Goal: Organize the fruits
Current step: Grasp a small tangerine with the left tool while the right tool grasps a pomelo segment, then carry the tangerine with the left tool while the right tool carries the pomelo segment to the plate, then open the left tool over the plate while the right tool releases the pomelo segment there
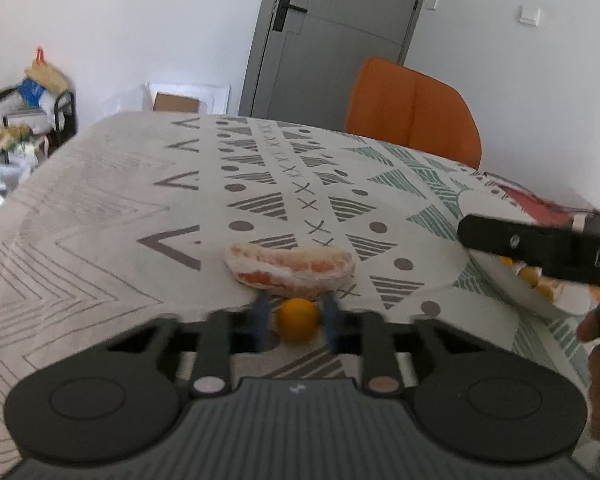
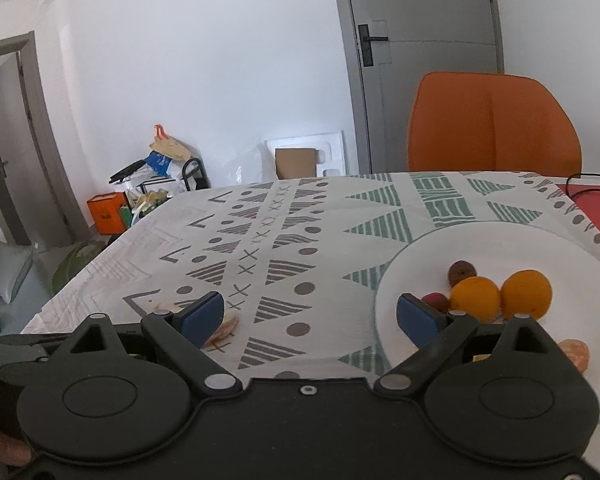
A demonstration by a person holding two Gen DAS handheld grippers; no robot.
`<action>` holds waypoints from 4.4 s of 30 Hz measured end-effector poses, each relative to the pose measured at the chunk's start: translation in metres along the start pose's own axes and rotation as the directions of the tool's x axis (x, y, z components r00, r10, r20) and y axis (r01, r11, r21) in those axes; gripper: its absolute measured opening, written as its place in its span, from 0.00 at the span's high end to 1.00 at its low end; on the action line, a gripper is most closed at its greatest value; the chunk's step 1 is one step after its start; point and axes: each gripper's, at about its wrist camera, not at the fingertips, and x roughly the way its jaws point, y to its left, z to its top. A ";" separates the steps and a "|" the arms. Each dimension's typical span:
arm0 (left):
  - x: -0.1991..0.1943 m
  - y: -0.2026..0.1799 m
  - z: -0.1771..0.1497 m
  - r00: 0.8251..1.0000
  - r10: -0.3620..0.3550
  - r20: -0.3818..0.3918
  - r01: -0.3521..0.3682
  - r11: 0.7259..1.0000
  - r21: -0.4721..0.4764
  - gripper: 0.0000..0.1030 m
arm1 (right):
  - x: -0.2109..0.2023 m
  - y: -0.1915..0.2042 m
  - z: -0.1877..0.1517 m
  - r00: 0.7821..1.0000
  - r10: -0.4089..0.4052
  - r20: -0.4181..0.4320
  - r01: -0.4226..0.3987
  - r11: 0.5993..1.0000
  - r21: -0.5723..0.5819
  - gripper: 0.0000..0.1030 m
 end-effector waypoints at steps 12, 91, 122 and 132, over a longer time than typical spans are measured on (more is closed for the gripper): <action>-0.013 0.037 0.011 0.997 0.047 0.053 -0.043 0.996 -0.080 0.78 | 0.020 0.032 -0.001 0.998 0.048 -0.043 -0.050 0.997 -0.056 0.09; -0.006 -0.065 0.036 0.994 -0.046 0.096 0.038 0.996 0.082 0.78 | -0.033 -0.071 -0.008 0.991 -0.105 0.081 0.101 0.994 0.042 0.21; 0.049 -0.158 0.032 0.994 -0.112 -0.005 0.110 0.967 0.229 0.78 | -0.039 -0.155 -0.012 0.980 -0.168 0.110 0.155 0.980 0.122 0.17; 0.052 -0.171 0.033 0.989 -0.148 -0.009 0.146 0.959 0.242 0.78 | -0.050 -0.157 -0.017 0.980 -0.176 0.093 0.162 0.976 0.144 0.17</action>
